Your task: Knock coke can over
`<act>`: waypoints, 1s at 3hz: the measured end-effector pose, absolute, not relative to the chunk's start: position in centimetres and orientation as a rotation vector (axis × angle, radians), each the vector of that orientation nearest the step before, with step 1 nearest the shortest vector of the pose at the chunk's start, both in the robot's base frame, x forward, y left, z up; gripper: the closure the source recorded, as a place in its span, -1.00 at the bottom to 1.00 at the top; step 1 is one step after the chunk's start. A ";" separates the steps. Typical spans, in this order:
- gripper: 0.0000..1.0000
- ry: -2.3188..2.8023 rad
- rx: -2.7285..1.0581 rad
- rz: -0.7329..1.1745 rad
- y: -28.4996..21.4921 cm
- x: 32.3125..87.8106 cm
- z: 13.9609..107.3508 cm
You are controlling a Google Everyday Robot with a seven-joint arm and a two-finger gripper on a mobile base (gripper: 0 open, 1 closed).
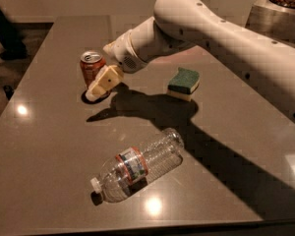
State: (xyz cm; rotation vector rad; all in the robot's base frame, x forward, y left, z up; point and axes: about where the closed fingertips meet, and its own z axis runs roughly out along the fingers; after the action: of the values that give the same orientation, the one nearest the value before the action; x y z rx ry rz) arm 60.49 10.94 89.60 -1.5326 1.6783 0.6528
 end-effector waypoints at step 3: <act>0.59 1.718 -1.575 0.643 12.9 61.0 92.8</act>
Offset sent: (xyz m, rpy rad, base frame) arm 0.0070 0.0280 0.0186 0.0246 0.0492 0.0539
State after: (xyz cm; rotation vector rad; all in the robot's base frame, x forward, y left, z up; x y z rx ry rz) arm 60.97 12.94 92.82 -1.5753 1.7177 0.6431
